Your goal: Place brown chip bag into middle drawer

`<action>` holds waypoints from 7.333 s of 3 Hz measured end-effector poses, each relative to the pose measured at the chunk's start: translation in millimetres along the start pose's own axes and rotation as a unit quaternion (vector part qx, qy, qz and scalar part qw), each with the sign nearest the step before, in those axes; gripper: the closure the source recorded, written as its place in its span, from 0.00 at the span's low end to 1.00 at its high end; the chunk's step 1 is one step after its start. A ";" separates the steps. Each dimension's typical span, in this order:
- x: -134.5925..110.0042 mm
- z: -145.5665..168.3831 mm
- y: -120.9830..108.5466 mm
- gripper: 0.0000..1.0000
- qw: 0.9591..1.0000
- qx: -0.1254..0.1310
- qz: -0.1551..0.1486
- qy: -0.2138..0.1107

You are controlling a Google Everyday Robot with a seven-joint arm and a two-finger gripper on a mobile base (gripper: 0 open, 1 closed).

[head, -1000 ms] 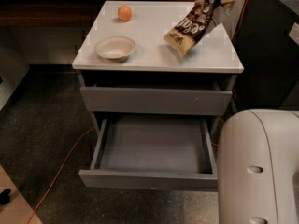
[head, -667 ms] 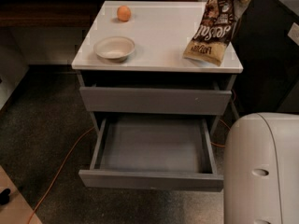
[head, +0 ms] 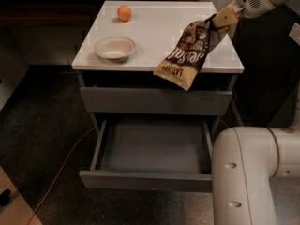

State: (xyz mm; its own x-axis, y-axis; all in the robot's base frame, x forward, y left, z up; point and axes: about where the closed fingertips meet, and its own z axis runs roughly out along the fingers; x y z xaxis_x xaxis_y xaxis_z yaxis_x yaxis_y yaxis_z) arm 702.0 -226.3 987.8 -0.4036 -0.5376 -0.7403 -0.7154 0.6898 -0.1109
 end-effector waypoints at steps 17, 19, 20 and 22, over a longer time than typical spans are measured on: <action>200.6 201.6 204.9 0.98 0.740 -0.118 -0.631 0.201; 219.5 229.8 208.9 0.52 0.720 -0.120 -0.653 0.205; 233.6 246.3 213.5 0.21 0.716 -0.134 -0.656 0.199; 235.9 251.9 215.1 0.00 0.721 -0.141 -0.650 0.193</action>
Offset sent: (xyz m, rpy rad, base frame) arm -0.2157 0.1322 0.0206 -0.0651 -0.1542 0.4800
